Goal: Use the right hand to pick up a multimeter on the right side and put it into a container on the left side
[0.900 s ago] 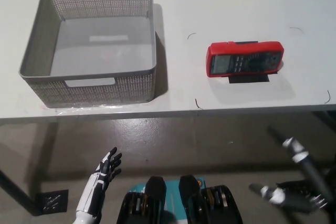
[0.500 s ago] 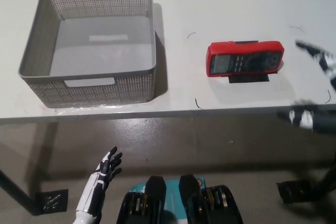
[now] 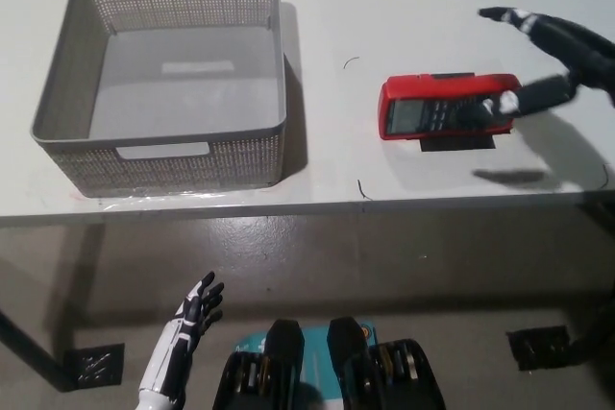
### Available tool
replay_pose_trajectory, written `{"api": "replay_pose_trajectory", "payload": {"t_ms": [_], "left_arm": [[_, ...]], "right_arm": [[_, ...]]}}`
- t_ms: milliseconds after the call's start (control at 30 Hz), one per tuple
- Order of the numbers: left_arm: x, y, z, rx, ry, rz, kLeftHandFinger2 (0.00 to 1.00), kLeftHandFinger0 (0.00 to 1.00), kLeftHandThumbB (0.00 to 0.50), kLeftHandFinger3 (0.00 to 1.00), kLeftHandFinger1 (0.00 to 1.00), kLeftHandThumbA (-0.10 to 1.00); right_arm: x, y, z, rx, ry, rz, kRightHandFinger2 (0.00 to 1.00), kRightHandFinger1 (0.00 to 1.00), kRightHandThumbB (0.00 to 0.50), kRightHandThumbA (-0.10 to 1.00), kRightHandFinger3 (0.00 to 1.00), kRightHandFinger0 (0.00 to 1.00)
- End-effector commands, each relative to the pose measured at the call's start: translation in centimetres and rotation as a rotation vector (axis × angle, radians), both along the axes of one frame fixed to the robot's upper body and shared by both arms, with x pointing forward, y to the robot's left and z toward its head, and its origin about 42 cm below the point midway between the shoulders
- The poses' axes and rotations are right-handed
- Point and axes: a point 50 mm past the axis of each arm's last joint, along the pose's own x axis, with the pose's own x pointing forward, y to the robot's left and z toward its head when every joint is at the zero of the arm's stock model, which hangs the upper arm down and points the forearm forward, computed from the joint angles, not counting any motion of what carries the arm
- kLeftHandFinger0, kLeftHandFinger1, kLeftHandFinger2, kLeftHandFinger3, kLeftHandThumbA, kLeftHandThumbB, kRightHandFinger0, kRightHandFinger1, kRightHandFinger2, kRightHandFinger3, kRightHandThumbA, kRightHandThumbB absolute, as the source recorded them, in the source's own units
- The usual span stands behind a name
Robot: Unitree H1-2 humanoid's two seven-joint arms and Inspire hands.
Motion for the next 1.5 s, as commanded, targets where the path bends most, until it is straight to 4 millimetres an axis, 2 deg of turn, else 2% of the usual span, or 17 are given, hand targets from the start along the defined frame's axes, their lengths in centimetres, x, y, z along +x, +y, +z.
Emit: {"api": "replay_pose_trajectory", "payload": {"t_ms": [0, 33, 67, 133, 200, 267, 367, 600, 800, 867, 933, 1133, 1200, 1367, 1467], "left_arm": [[0.4, 0.0, 0.7, -0.003, -0.052, -0.023, 1.00, 1.00, 0.320, 1.00, 1.00, 1.00], [0.3, 0.0, 0.7, -0.002, -0.056, -0.025, 1.00, 1.00, 0.320, 1.00, 1.00, 1.00], [0.2, -0.1, 0.7, -0.002, -0.056, -0.026, 1.00, 1.00, 0.322, 1.00, 1.00, 1.00], [0.2, -0.1, 0.7, -0.003, -0.054, -0.029, 1.00, 1.00, 0.332, 1.00, 1.00, 1.00], [0.3, -0.1, 0.7, 0.015, -0.061, -0.035, 1.00, 1.00, 0.325, 1.00, 1.00, 1.00], [0.5, 0.0, 0.7, 0.015, -0.063, -0.034, 1.00, 1.00, 0.340, 1.00, 1.00, 1.00], [0.3, 0.0, 0.7, 0.016, -0.061, -0.036, 1.00, 1.00, 0.356, 1.00, 1.00, 1.00], [0.3, 0.0, 0.6, 0.026, -0.060, -0.036, 1.00, 1.00, 0.379, 1.00, 1.00, 1.00], [0.3, 0.2, 0.8, 0.025, -0.067, -0.030, 1.00, 1.00, 0.387, 1.00, 1.00, 1.00], [0.3, 0.2, 0.8, 0.026, -0.070, -0.033, 1.00, 1.00, 0.372, 1.00, 1.00, 1.00], [0.4, 0.1, 0.8, 0.020, -0.070, -0.032, 1.00, 1.00, 0.390, 1.00, 1.00, 1.00], [0.3, 0.1, 0.8, 0.009, -0.071, -0.031, 1.00, 1.00, 0.397, 1.00, 1.00, 1.00], [0.3, 0.2, 0.8, 0.015, -0.074, -0.032, 1.00, 1.00, 0.383, 1.00, 1.00, 1.00], [0.5, 0.2, 0.9, 0.020, -0.071, -0.030, 1.00, 1.00, 0.422, 1.00, 1.00, 1.00], [0.8, 0.2, 0.9, 0.026, -0.083, -0.033, 1.00, 1.00, 0.407, 1.00, 1.00, 1.00]], "right_arm": [[2.9, 2.1, 3.8, -0.072, 0.036, -0.050, 1.00, 1.00, 0.471, 1.00, 1.00, 1.00], [3.8, 2.8, 3.8, -0.080, 0.054, -0.062, 1.00, 1.00, 0.487, 1.00, 1.00, 1.00], [4.9, 3.6, 3.7, -0.090, 0.070, -0.064, 1.00, 1.00, 0.479, 1.00, 1.00, 1.00], [5.9, 4.3, 3.4, -0.071, 0.109, -0.047, 1.00, 1.00, 0.435, 1.00, 1.00, 1.00], [7.1, 5.1, 3.6, -0.089, 0.130, -0.058, 1.00, 1.00, 0.443, 1.00, 1.00, 1.00], [7.9, 6.1, 4.0, -0.110, 0.154, -0.087, 1.00, 1.00, 0.490, 1.00, 1.00, 1.00], [9.0, 7.3, 3.9, -0.076, 0.180, -0.119, 1.00, 1.00, 0.500, 1.00, 1.00, 1.00], [10.0, 8.7, 3.6, -0.140, 0.232, -0.110, 1.00, 1.00, 0.500, 1.00, 1.00, 1.00], [10.3, 8.9, 3.5, -0.166, 0.257, -0.130, 1.00, 1.00, 0.500, 1.00, 1.00, 1.00], [10.3, 8.7, 3.4, -0.183, 0.261, -0.127, 1.00, 1.00, 0.500, 1.00, 1.00, 1.00], [10.3, 8.5, 3.4, -0.229, 0.256, -0.131, 1.00, 1.00, 0.500, 1.00, 1.00, 1.00], [10.3, 8.4, 3.3, -0.363, 0.297, -0.122, 1.00, 1.00, 0.500, 1.00, 1.00, 1.00], [10.3, 8.4, 3.5, -0.403, 0.314, -0.136, 1.00, 1.00, 0.500, 0.90, 1.00, 1.00], [10.4, 7.8, 3.5, -0.500, 0.304, -0.149, 1.00, 1.00, 0.500, 0.84, 1.00, 1.00], [10.5, 7.3, 2.8, -0.522, 0.291, -0.192, 1.00, 1.00, 0.500, 0.82, 1.00, 1.00]]}}
